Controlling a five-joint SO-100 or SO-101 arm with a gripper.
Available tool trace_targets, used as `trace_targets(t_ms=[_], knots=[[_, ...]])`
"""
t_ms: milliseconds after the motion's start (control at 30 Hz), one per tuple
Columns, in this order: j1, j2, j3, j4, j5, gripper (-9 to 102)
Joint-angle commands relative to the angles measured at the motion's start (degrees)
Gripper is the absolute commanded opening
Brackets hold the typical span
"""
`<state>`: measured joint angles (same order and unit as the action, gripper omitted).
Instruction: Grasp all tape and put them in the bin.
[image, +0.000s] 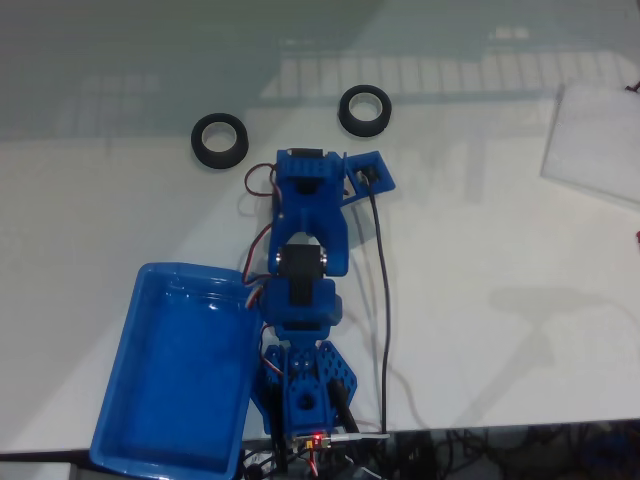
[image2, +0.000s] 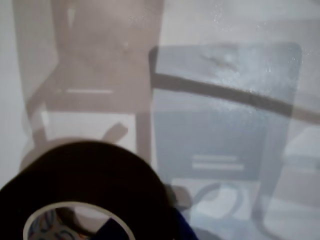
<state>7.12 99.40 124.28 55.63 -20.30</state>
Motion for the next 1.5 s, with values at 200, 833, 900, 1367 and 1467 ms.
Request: trace_targets(t_ms=[200,833,900,1367,1467], knots=[[-2.72,6.24,-2.46,-1.41,1.05,0],[-60.64,48.87,2.2,16.52,-6.86,0],[-66.97,52.12,3.69,20.21,-8.53,0],[-73.83,53.44,3.69,41.66,-21.09,0],[-72.51,52.38,3.52,42.54,-22.59,0]])
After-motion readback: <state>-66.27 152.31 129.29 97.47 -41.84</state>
